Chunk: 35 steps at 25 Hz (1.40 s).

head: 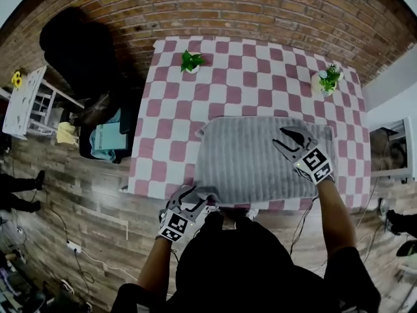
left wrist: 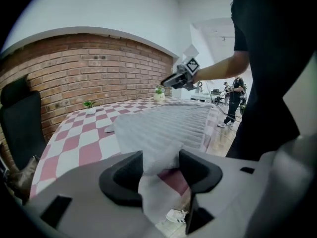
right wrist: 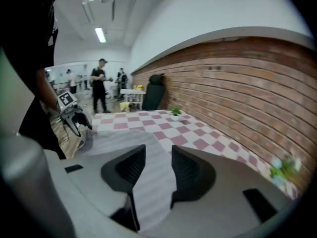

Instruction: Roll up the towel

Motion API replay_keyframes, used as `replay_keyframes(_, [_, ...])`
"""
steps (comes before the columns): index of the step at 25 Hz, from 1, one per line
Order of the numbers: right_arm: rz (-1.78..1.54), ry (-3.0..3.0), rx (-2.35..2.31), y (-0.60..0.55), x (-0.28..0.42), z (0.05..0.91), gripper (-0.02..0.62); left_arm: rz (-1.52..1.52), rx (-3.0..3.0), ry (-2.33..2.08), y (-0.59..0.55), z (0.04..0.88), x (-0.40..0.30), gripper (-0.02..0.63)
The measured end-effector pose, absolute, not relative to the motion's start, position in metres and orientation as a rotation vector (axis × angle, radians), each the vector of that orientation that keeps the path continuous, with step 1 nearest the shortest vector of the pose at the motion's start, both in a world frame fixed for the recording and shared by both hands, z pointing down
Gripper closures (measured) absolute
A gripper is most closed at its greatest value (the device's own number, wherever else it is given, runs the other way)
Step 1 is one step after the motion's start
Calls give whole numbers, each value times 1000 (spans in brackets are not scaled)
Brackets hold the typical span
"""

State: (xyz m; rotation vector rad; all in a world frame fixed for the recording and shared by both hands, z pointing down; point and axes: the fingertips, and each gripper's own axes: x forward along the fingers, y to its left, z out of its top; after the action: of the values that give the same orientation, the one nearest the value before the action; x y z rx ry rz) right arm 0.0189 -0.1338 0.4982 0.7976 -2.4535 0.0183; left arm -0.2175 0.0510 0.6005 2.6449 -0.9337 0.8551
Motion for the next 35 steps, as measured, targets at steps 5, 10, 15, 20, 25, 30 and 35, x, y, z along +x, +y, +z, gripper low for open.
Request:
replay_keyframes(5, [-52, -2366, 224, -174, -138, 535, 443, 886, 2654, -998, 55, 604, -212, 405])
replay_keyframes(10, [-103, -2144, -122, -186, -222, 584, 443, 958, 2698, -1024, 58, 610, -204, 425])
replay_keyframes(15, [-119, -1979, -323, -178, -262, 623, 445, 1018, 2760, -960, 64, 617, -201, 445])
replay_keyframes(20, [-181, -1796, -443, -171, -270, 652, 463, 1041, 2798, -932, 64, 621, -200, 482])
replay_keyframes(25, [-200, -1737, -496, -165, -267, 657, 537, 1043, 2822, -916, 67, 621, -198, 528])
replay_keyframes(30, [-156, -1846, -428, -179, -276, 643, 557, 999, 2846, -915, 64, 608, -199, 568])
replay_keyframes(35, [-166, -2056, -279, -207, -305, 602, 557, 961, 2845, -981, 52, 592, -219, 575])
